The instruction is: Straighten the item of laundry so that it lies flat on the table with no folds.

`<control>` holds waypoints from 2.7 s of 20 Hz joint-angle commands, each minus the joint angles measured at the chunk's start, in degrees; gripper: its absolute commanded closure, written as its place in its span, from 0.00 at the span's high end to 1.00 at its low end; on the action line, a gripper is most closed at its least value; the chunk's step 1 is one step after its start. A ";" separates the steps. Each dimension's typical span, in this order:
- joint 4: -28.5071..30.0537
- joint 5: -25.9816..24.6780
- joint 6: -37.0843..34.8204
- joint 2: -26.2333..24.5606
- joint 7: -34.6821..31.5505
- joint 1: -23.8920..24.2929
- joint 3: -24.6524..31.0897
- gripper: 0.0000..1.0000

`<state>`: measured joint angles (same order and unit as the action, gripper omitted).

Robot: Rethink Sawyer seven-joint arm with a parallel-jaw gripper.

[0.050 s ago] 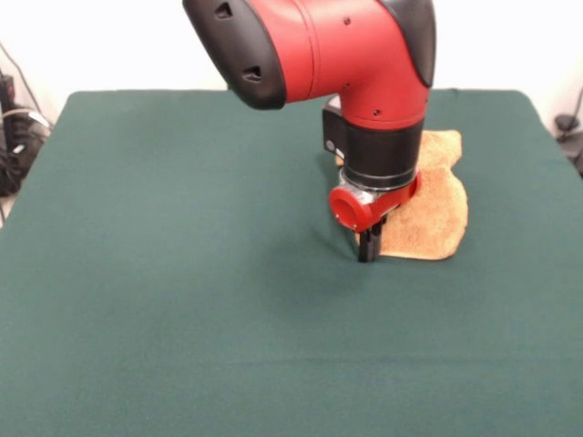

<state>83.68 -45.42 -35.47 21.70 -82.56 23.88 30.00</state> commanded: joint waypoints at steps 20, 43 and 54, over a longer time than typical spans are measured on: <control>-9.45 -10.36 16.65 -21.62 0.55 -1.16 -2.18 0.00; -8.67 -9.96 15.94 -21.31 1.79 -0.38 -1.59 0.00; -3.85 -8.78 15.17 -17.59 2.07 1.17 -1.21 0.00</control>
<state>83.82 -45.31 -35.43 21.68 -82.56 24.15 30.19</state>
